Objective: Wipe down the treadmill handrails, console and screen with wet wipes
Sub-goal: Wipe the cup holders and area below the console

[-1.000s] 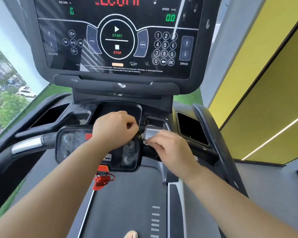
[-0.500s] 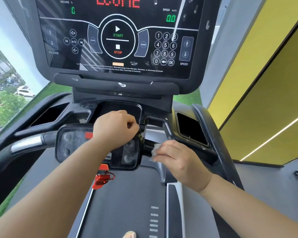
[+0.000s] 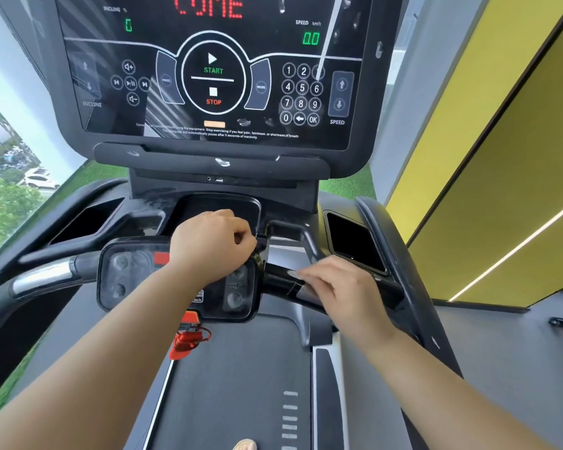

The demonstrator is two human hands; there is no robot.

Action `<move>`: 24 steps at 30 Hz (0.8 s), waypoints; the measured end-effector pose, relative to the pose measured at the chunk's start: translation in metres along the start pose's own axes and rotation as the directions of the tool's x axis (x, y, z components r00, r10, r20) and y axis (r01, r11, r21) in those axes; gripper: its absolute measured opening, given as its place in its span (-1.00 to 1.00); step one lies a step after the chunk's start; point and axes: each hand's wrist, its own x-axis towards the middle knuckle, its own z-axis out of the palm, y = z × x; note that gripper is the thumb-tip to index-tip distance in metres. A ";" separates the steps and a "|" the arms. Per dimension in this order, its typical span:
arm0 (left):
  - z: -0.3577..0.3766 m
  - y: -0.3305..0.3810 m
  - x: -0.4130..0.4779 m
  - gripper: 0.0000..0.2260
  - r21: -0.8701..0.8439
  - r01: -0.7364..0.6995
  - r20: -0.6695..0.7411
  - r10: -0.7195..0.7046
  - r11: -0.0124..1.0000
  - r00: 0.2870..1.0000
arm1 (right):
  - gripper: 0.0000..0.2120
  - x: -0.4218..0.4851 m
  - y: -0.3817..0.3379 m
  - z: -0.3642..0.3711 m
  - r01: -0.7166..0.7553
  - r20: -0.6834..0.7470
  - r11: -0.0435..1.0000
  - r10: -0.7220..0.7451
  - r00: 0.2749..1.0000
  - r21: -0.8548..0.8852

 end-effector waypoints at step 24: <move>0.025 0.037 -0.003 -0.69 0.226 -0.270 0.160 0.238 0.936 0.958 | -0.85 -0.015 0.001 -0.002 -0.156 -0.021 0.985 0.155 0.988 -0.079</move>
